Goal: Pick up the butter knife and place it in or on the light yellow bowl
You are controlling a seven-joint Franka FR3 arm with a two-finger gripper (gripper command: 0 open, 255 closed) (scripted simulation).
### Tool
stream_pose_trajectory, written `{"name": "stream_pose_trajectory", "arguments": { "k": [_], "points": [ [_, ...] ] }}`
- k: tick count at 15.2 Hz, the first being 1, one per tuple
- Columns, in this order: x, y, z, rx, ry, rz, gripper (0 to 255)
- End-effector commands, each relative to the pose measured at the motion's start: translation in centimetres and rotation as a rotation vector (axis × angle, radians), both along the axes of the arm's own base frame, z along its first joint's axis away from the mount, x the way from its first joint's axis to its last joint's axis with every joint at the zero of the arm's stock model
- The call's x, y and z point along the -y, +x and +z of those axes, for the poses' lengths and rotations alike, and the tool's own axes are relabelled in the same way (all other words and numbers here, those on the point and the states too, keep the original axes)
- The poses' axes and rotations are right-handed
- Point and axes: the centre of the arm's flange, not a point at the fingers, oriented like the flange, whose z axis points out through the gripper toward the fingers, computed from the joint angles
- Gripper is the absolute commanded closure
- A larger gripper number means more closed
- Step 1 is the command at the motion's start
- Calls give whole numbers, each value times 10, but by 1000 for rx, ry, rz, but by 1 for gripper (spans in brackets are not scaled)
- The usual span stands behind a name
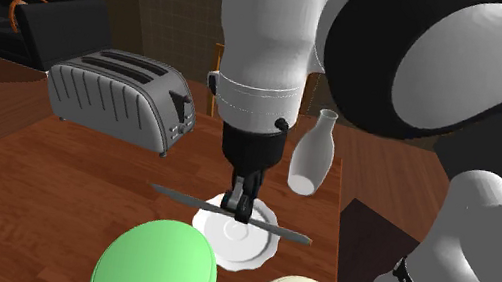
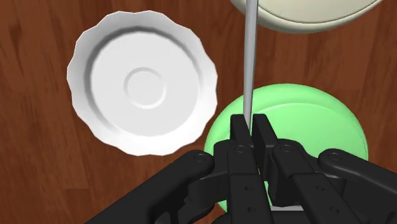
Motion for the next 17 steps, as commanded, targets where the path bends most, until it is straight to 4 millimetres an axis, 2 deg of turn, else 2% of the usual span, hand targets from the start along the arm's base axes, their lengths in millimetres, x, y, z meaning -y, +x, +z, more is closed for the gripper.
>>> {"name": "stream_pose_trajectory", "arguments": {
  "k": [1,13,17],
  "points": [
    [-1,-28,2,0,0,-1,255],
    [5,-189,10,0,0,-1,255],
    [5,-189,-11,0,0,-1,255]
  ]
}}
